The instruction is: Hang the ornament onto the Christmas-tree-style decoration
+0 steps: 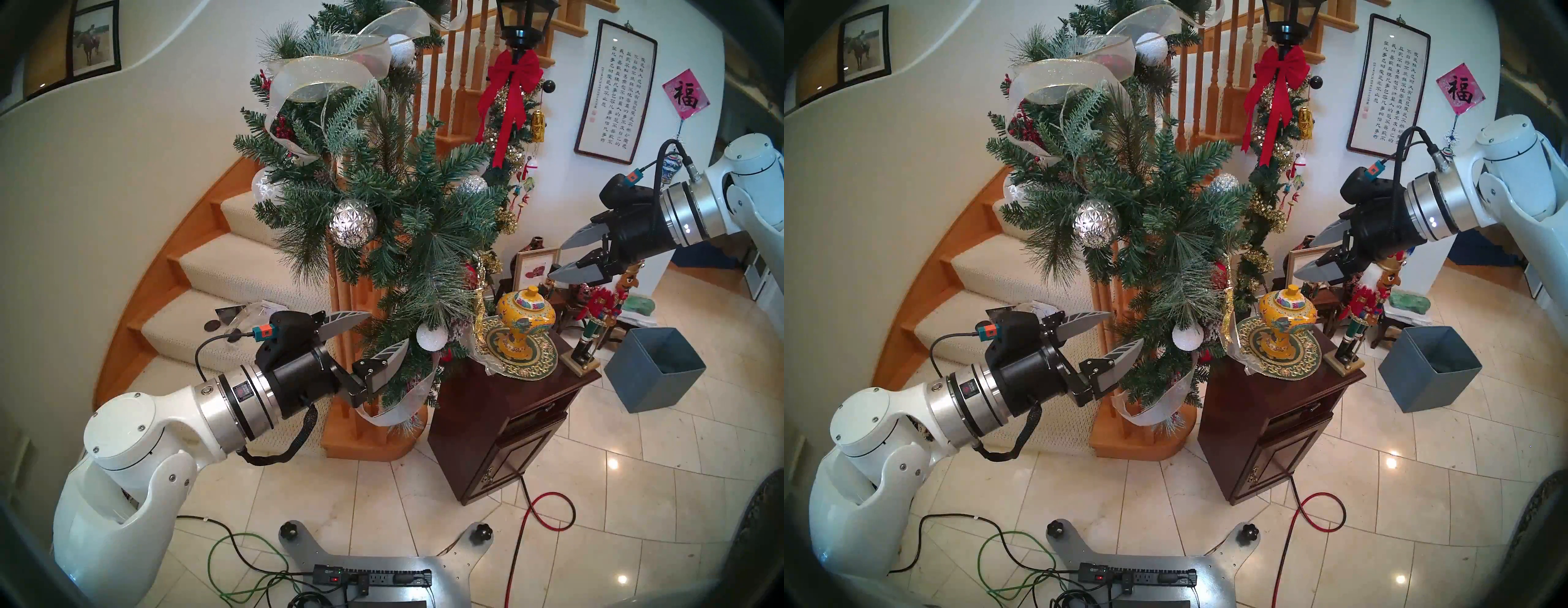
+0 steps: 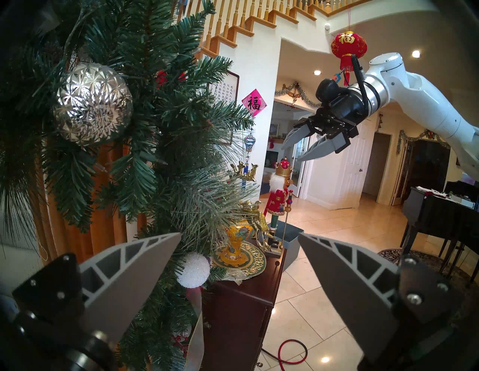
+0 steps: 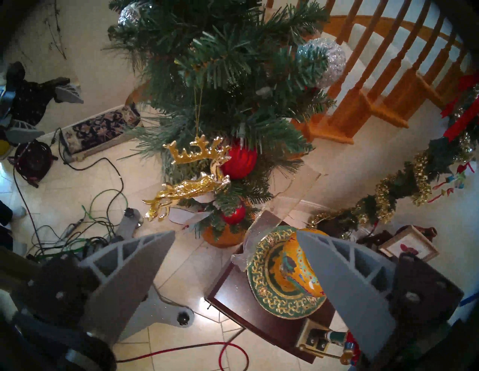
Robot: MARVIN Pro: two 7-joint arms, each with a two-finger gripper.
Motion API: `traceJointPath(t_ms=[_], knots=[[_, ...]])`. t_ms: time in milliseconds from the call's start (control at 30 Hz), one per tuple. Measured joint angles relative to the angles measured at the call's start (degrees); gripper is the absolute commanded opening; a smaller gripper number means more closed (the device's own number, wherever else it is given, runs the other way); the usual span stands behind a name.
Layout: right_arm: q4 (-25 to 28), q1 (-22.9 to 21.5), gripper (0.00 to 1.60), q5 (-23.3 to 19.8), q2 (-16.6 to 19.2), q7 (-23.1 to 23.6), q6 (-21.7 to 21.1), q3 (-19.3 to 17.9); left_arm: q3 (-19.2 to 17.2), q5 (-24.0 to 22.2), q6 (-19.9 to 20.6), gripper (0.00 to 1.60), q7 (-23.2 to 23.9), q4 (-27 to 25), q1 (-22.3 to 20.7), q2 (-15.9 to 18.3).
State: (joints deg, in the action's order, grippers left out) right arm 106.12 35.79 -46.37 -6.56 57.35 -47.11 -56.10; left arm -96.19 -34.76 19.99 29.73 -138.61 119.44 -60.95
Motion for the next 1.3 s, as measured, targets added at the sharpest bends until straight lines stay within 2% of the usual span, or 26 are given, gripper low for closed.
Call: traceJointPath(t_ms=[467,1300], knots=[[-3.4,3.3,1.6,-3.7,0.1,2.8,2.9,-1.7,0.0,0.0,0.0,1.6,0.0,0.0,0.0,0.0],[-7.1,8.7,1.6,-6.5,0.2,7.1,9.7,-4.8,0.0,0.0,0.0,1.6,0.0,0.0,0.0,0.0]])
